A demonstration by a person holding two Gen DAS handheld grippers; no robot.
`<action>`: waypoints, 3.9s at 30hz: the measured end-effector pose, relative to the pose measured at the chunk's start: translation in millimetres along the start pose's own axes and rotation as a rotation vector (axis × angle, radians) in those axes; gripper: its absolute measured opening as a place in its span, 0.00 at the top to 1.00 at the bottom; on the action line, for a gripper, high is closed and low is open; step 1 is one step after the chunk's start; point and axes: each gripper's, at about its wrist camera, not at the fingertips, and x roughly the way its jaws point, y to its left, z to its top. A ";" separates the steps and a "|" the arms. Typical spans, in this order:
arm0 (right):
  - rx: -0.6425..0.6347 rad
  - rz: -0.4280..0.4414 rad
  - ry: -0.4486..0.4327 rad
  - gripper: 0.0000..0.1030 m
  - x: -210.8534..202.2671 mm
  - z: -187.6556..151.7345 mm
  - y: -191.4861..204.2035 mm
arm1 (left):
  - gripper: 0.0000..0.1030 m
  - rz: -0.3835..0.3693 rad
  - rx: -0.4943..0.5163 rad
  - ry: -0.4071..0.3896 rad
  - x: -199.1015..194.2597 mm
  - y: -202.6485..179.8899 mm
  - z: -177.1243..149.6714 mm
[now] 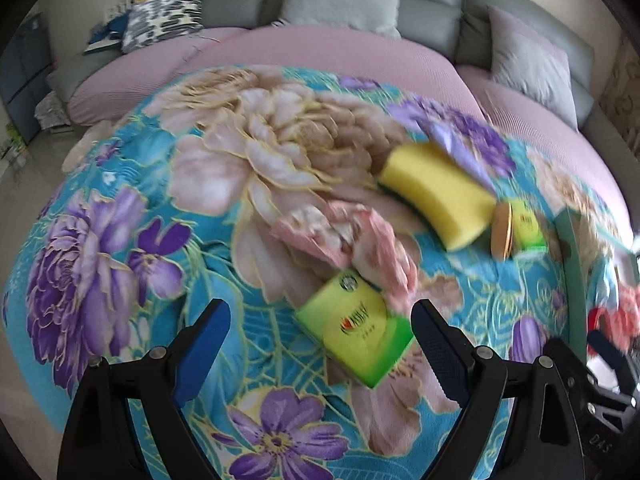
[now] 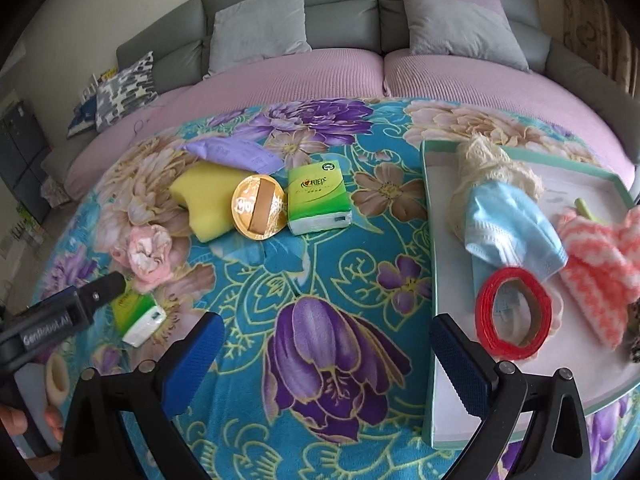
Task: Organize soft objects
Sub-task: 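Withdraw both tools from the tray back toward the remaining items, then move the left tool to the pink cloth while the right tool reaches the green tissue pack, then grasp the pink cloth with the left tool while the right tool grasps the green tissue pack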
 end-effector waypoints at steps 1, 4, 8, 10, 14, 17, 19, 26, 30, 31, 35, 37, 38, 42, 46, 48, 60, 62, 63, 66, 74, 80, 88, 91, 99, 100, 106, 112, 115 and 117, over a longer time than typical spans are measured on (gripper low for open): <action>-0.004 0.007 0.005 0.00 1.1 -0.1 1.7 | 0.10 -0.001 0.010 0.006 1.6 -1.3 -1.0; -0.006 0.011 0.017 0.00 3.9 -1.0 3.6 | 0.10 -0.008 0.022 0.020 5.2 -2.3 -2.6; -0.008 0.004 0.019 0.00 4.9 -1.4 4.5 | 0.10 -0.024 0.026 0.049 11.5 -4.1 -3.9; -0.007 0.004 0.021 0.00 5.2 -1.6 4.5 | 0.10 -0.031 0.032 0.055 13.8 -6.5 -4.6; -0.008 0.005 0.023 0.00 5.4 -1.8 4.2 | 0.10 -0.053 0.040 0.071 18.3 -10.4 -5.2; -0.006 0.005 0.023 0.00 5.1 -1.6 3.8 | 0.10 -0.079 0.027 0.070 18.2 -8.7 -3.9; -0.004 0.007 0.023 0.00 4.7 -1.6 3.3 | 0.10 -0.083 0.004 0.061 15.5 -3.7 -1.7; -0.001 0.012 0.025 0.00 4.6 -1.5 1.6 | 0.10 -0.012 -0.105 -0.016 -0.3 28.1 4.9; -0.006 0.012 0.027 0.00 5.1 -1.7 2.8 | 0.11 0.068 -0.156 -0.001 7.1 47.2 5.5; -0.010 0.011 0.026 0.00 5.1 -1.7 3.6 | 0.10 0.085 -0.166 0.002 8.8 51.1 5.2; -0.043 0.017 0.021 0.00 5.8 -2.2 12.4 | 0.10 0.099 -0.205 0.021 17.3 65.5 3.5; -0.061 0.039 0.015 0.00 6.0 -2.2 20.6 | 0.10 0.098 -0.223 0.021 16.9 69.9 3.1; -0.068 0.055 0.012 0.00 5.9 -2.2 24.6 | 0.10 0.094 -0.233 0.015 14.4 73.7 1.7; -0.087 0.116 0.004 0.00 9.4 -2.4 45.1 | 0.10 0.084 -0.254 0.000 11.3 79.8 2.4; -0.109 0.159 0.013 0.00 16.7 -5.2 68.7 | 0.10 0.073 -0.268 0.011 15.2 83.9 2.6; -0.122 0.170 0.012 0.00 20.3 -6.3 81.1 | 0.10 0.070 -0.281 0.010 13.9 87.4 2.2; -0.136 0.161 -0.011 0.00 40.1 -4.5 134.8 | 0.10 0.145 -0.389 -0.050 -2.1 123.4 1.5; -0.138 0.154 -0.013 0.00 43.4 -3.4 140.6 | 0.10 0.147 -0.392 -0.052 -2.3 126.9 1.4; -0.142 0.149 -0.015 0.00 45.2 -3.3 143.9 | 0.10 0.147 -0.394 -0.051 -1.9 128.9 1.3; -0.147 0.139 -0.016 0.00 49.3 -2.8 150.3 | 0.10 0.147 -0.403 -0.048 -0.4 133.3 0.8; -0.177 0.090 0.000 0.00 61.6 -4.3 165.6 | 0.10 0.137 -0.415 -0.038 3.3 139.8 -0.7; -0.138 0.099 -0.001 0.00 59.3 -6.0 156.4 | 0.10 0.130 -0.408 -0.035 4.3 137.1 -0.2; -0.097 0.074 0.010 0.00 54.9 -6.2 132.2 | 0.10 0.113 -0.371 -0.040 2.3 124.5 3.6; -0.087 0.073 0.009 0.00 53.7 -5.7 123.8 | 0.10 0.100 -0.356 -0.042 2.0 118.9 5.3; -0.050 0.066 0.006 0.02 53.2 -0.7 98.2 | 0.10 0.031 -0.319 -0.033 7.1 98.2 8.6; -0.048 0.069 0.003 0.02 52.9 0.0 96.0 | 0.10 0.024 -0.317 -0.034 7.5 95.9 9.2; -0.035 0.072 0.000 0.11 53.0 4.4 80.2 | 0.10 -0.054 -0.291 -0.039 16.9 72.7 16.1; -0.021 0.071 -0.001 0.16 51.1 6.9 65.6 | 0.10 -0.147 -0.256 -0.044 22.1 43.5 23.9; -0.010 0.070 0.000 0.18 50.0 7.4 57.5 | 0.10 -0.167 -0.246 -0.031 25.8 32.1 26.0; -0.002 0.074 0.000 0.20 49.3 8.0 53.1 | 0.10 -0.174 -0.238 -0.026 28.3 26.6 27.5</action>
